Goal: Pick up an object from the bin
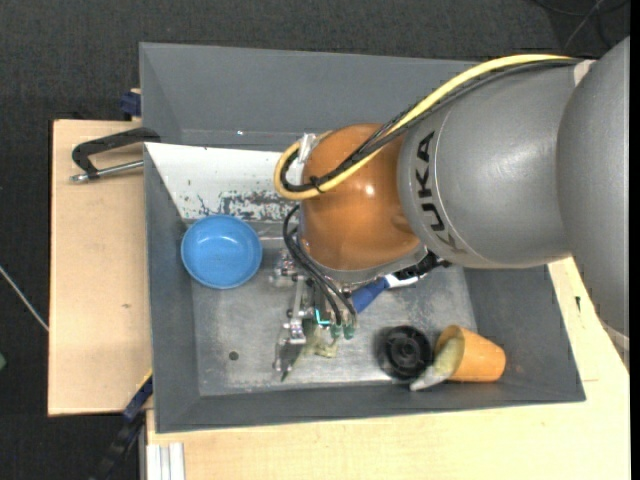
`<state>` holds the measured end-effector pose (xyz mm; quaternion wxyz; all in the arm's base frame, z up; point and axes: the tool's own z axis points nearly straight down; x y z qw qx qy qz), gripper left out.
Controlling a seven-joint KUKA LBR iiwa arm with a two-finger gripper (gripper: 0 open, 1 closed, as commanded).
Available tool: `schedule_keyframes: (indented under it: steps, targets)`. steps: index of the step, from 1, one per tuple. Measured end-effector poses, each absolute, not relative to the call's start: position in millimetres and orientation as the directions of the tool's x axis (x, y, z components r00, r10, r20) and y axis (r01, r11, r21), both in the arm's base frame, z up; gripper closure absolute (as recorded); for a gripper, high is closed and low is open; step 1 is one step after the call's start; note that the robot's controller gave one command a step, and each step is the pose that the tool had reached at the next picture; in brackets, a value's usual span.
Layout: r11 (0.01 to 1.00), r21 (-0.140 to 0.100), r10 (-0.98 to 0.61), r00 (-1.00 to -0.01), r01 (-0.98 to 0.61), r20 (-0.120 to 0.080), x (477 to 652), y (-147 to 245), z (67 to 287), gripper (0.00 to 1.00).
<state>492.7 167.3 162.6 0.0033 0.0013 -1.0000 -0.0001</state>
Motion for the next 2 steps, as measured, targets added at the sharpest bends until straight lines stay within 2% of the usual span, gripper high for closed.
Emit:
schedule_keyframes:
  steps: [1, 2]
  targets:
    - [0.995, 0.005, -0.101, -0.995, -0.101, -0.012, 554.0, 236.6, 70.5, 0.0]
    - [0.995, 0.006, -0.096, -0.995, -0.096, -0.017, 556.5, 235.0, 77.5, 1.0]
